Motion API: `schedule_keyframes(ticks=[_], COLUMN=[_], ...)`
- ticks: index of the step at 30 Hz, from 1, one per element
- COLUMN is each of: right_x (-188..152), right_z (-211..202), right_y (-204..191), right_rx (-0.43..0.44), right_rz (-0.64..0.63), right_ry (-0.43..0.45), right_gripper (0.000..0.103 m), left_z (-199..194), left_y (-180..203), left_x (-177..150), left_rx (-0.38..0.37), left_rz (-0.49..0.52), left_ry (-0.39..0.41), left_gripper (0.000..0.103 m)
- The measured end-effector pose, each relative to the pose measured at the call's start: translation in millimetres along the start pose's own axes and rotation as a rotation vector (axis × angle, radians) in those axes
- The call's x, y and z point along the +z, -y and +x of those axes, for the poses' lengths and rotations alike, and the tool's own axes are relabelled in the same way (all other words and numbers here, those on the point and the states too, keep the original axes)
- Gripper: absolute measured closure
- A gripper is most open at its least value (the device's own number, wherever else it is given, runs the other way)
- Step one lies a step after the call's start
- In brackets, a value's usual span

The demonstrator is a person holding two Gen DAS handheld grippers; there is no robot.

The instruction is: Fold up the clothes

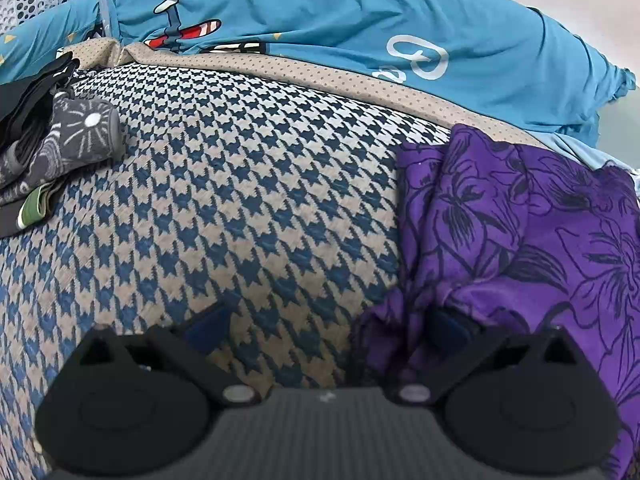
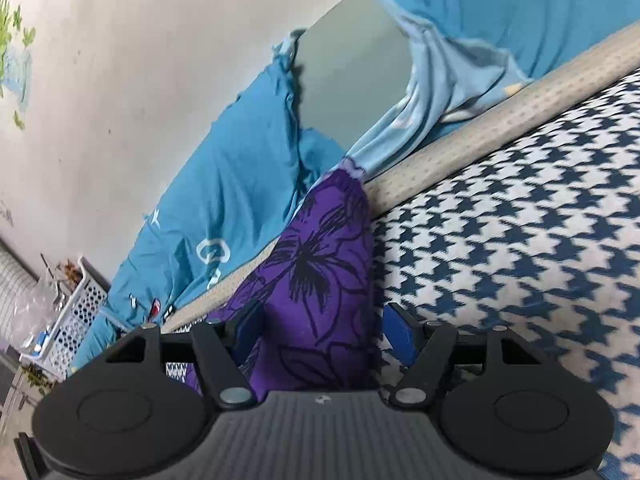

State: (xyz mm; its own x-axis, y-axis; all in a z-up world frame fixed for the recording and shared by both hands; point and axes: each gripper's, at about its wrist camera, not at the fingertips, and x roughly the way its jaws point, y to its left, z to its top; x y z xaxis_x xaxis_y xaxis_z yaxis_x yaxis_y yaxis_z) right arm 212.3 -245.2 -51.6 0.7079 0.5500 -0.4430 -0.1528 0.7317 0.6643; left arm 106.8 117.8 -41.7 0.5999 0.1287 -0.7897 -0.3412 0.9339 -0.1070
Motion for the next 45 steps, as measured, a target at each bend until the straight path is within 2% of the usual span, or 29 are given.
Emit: schedule_keyframes(ticks=[4, 7, 10, 12, 15, 23, 32, 39, 41, 45], right_x=[-3, -5, -8, -10, -12, -15, -7, 8, 13, 18], right_z=[14, 21, 27, 29, 28, 8, -42, -85, -98, -125], right_y=[-1, -2, -5, -7, -10, -42, -44, -18, -4, 22], right_rx=[0.020, 0.034, 0.033, 0.033, 0.032, -0.048, -0.179, -0.281, -0.330, -0.490], right_rz=[-0.016, -0.025, -0.039, -0.044, -0.051, -0.144, -0.166, -0.150, -0.108, -0.064], right_ry=[-0.024, -0.034, -0.047, -0.056, -0.051, 0.043, 0.154, 0.236, 0.261, 0.315], right_gripper=[0.039, 0.047, 0.061, 0.074, 0.082, 0.085, 0.086, 0.086, 0.086, 0.086], left_z=[0, 0, 0, 0, -1, -9, -25, -37, -38, -43], left_y=[-1, 0, 1, 2, 4, 12, 34, 57, 61, 69], left_x=[0, 0, 0, 0, 0, 1, -2, -7, -10, -14], left_rx=[-0.005, -0.003, 0.001, 0.005, 0.014, 0.038, -0.054, -0.129, -0.131, -0.131], left_rz=[0.003, 0.006, 0.010, 0.014, 0.022, 0.046, 0.093, 0.130, 0.144, 0.175], left_ry=[0.000, 0.000, 0.001, 0.003, 0.008, 0.025, 0.052, 0.065, 0.068, 0.071], left_gripper=[0.000, 0.000, 0.000, 0.000, 0.000, 0.000, 0.000, 0.000, 0.000, 0.000])
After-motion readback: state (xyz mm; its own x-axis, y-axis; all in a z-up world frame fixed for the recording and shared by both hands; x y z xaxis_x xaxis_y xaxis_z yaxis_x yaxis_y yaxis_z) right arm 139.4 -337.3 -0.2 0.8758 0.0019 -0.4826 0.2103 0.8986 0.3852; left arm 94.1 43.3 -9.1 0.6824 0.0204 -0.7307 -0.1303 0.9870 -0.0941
